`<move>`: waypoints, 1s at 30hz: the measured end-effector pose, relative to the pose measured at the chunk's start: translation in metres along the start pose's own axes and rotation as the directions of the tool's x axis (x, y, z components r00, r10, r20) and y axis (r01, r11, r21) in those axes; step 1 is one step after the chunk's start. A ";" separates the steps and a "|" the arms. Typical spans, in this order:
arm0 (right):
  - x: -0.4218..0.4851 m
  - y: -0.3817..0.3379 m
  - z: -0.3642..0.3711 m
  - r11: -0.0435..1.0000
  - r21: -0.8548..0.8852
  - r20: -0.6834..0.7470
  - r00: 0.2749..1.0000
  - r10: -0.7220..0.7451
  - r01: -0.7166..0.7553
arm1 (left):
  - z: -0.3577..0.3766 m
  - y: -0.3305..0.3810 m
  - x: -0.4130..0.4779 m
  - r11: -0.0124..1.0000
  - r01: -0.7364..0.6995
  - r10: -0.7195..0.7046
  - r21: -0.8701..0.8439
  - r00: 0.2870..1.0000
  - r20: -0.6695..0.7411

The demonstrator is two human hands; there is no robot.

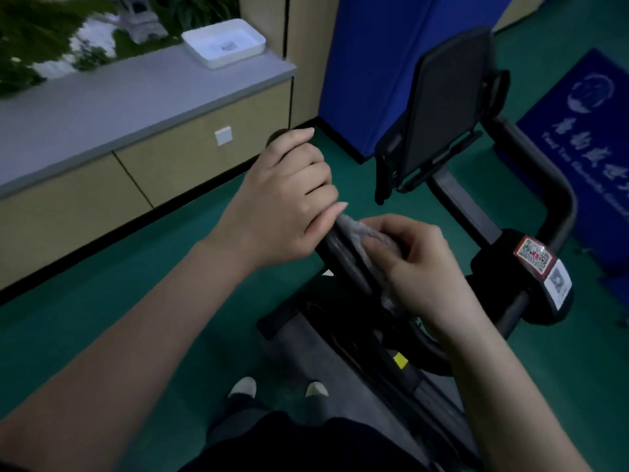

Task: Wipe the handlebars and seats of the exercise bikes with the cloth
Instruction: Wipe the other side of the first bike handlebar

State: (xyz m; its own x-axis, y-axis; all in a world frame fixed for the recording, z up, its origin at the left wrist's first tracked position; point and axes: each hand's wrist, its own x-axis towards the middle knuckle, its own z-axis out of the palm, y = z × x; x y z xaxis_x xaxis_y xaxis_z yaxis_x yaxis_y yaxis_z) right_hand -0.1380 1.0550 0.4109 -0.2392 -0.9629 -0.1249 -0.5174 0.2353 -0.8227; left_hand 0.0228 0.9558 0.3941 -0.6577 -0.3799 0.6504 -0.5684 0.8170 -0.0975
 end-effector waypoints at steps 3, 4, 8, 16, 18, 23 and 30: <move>-0.026 -0.011 0.018 0.972 -0.198 -0.256 0.951 -0.173 0.124 | 0.001 -0.002 0.000 0.999 -0.013 0.012 -0.035 1.000 -0.026; -0.035 -0.011 0.024 0.962 -0.243 -0.327 0.923 -0.200 0.123 | 0.002 -0.002 0.000 0.999 -0.013 0.011 -0.042 0.999 -0.049; -0.067 -0.002 0.044 0.948 -0.317 -0.575 0.792 -0.204 0.014 | 0.005 -0.003 -0.001 0.998 -0.024 0.017 -0.064 0.995 -0.103; -0.047 -0.015 0.102 0.954 -0.299 -0.836 0.490 -0.247 -0.030 | 0.008 -0.005 -0.002 0.995 -0.052 0.042 -0.090 0.994 -0.100; -0.048 -0.010 0.105 0.936 -0.348 -0.820 0.497 -0.282 -0.044 | 0.007 -0.006 -0.001 0.995 -0.060 0.052 -0.081 0.994 -0.098; -0.080 0.015 0.100 0.922 -0.359 -0.874 0.400 -0.277 -0.147 | 0.009 -0.006 -0.002 0.996 -0.054 0.046 -0.067 0.993 -0.109; -0.066 0.008 0.113 0.970 -0.241 -0.916 0.339 -0.213 -0.040 | 0.012 -0.008 -0.002 0.997 -0.072 0.066 -0.039 0.988 -0.142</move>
State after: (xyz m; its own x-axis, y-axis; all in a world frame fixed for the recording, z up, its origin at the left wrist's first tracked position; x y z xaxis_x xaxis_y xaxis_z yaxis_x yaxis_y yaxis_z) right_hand -0.0337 1.1059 0.3504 -0.7235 -0.2555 0.6413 -0.6899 0.2984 -0.6595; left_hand 0.0226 0.9453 0.3848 -0.6167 -0.2602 0.7429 -0.5001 0.8583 -0.1146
